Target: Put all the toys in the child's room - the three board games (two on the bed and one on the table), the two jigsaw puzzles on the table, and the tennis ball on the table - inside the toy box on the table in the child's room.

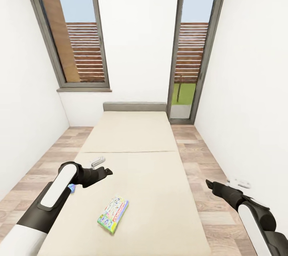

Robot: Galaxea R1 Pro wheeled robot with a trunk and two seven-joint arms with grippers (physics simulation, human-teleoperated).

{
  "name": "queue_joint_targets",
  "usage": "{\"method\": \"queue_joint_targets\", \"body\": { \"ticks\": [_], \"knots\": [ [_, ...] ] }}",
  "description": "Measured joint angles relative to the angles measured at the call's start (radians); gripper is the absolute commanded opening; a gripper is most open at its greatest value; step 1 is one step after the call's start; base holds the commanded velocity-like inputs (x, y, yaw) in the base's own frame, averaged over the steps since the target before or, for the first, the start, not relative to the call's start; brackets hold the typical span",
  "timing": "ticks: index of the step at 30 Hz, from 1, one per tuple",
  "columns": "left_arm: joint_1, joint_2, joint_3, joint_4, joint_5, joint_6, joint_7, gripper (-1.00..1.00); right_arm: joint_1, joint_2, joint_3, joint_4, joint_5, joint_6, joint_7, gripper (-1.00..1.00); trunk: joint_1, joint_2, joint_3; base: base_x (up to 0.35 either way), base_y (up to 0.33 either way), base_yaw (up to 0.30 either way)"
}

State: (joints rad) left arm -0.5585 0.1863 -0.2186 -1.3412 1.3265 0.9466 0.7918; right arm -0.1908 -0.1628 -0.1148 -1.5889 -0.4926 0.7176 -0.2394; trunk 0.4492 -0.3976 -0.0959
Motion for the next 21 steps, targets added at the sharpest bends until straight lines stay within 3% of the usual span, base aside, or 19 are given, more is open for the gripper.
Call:
{"method": "queue_joint_targets", "body": {
  "ticks": [21],
  "knots": [
    [0.0, 0.0, -0.001, 0.0, 0.0, -0.001, 0.0, 1.0, 0.0, 0.001, 0.002, 0.0, 0.0, 0.0, 0.001, 1.0, 0.0, 0.0, 0.0, 0.153, -0.007, 0.0]
  ]
}}
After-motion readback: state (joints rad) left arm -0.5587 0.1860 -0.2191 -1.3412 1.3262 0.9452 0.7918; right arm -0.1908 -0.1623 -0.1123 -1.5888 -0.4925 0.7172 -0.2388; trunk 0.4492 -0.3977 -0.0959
